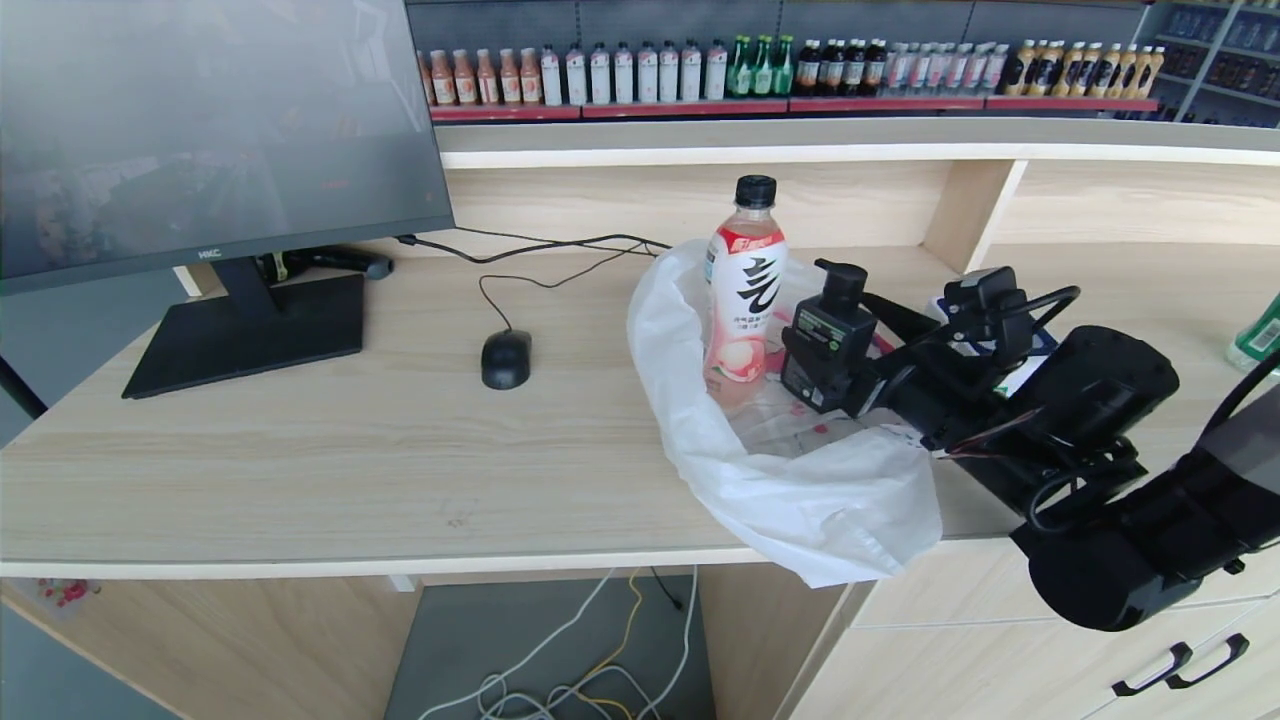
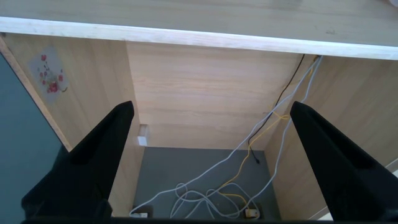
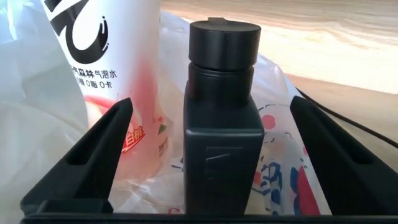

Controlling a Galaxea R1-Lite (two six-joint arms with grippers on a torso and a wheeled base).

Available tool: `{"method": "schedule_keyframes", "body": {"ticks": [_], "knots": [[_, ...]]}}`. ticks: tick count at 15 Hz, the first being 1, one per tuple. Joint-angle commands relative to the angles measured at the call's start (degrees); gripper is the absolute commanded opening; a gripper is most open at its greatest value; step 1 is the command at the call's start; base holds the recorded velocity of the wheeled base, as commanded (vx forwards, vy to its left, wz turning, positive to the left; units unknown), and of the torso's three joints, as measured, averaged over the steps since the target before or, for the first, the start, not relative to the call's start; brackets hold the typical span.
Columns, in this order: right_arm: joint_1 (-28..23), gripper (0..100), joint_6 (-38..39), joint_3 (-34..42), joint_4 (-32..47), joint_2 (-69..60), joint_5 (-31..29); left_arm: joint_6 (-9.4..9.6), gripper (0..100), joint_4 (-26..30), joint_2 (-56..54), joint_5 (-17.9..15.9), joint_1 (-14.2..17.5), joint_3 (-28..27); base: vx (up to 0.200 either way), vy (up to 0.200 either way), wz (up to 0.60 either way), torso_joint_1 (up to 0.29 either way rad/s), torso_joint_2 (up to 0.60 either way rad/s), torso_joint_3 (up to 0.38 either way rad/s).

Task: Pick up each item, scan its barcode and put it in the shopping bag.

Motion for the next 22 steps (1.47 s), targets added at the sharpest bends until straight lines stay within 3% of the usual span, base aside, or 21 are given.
{"method": "schedule_keyframes", "body": {"ticks": [1,8,12,18,22], "knots": [[0.08,100,-0.20,4.37,-0.02,-5.42,0.02,-0.06,100,0.00,-0.01,-0.01,0.01,0.00,0.000,0.000,0.00,0.000,0.00,0.000],[0.08,100,0.15,13.25,-0.19,-15.88,-0.16,0.03,100,0.00,-0.01,-0.01,0.01,0.00,0.000,0.000,0.00,0.000,0.00,0.000],[0.08,100,0.07,13.51,-0.19,-17.20,-0.25,0.03,100,0.00,-0.01,-0.01,0.01,0.00,-0.150,0.000,0.00,0.007,0.00,0.001],[-0.71,100,0.24,15.45,-0.19,-17.73,-0.25,-0.06,100,0.00,-0.01,-0.01,0.01,0.00,0.000,0.000,0.00,0.000,0.00,0.000],[-0.98,100,0.33,15.45,-0.19,-18.43,-0.25,-0.06,100,0.00,-0.01,0.07,0.01,0.00,0.000,-0.200,0.00,0.002,0.00,0.002]]}}
